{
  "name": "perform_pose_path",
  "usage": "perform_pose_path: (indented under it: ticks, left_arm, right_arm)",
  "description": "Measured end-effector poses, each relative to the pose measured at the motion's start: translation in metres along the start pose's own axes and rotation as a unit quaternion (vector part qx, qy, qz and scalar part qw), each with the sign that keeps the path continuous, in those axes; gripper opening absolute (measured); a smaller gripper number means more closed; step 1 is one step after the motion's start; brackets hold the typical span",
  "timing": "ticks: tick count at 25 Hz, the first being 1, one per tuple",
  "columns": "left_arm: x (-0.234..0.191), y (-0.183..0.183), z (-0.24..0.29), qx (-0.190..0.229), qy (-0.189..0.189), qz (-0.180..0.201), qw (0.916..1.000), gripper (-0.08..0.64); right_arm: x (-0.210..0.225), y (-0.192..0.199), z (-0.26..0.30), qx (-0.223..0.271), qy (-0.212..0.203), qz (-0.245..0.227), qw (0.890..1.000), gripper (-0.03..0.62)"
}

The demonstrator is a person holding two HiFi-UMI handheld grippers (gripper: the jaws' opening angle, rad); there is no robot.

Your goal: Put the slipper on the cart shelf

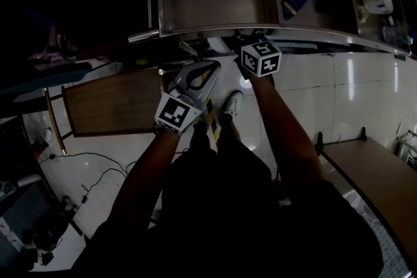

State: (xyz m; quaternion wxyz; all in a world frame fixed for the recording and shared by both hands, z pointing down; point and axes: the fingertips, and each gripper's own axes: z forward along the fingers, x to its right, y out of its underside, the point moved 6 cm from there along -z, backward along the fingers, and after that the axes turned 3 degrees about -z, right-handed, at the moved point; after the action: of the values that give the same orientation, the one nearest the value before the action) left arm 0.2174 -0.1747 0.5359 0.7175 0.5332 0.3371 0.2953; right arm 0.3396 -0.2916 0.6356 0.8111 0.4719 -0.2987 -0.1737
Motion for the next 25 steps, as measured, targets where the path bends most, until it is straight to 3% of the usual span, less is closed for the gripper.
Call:
perform_pose_path:
  ticks: [6,13,19,25]
  left_arm:
    - [-0.003,0.004,0.001,0.003,-0.002,0.006,1.0000,0.002]
    - [-0.002,0.000,0.003,0.008,-0.003,0.007,0.9999,0.002]
    - [0.002,-0.016,0.001,0.015,-0.006,0.007,0.9999,0.002]
    - [0.019,-0.033,-0.023,0.022,-0.013,0.004,0.9997,0.002]
  right_arm:
    - [0.007,-0.009,-0.006,0.026,0.078,-0.064,0.995,0.282]
    - [0.007,-0.024,-0.022,0.044,0.111,-0.117,0.986,0.299]
    - [-0.013,-0.026,-0.044,0.042,0.049,-0.131,0.989,0.299]
    - [-0.062,-0.022,-0.092,0.042,-0.016,-0.153,0.987,0.296]
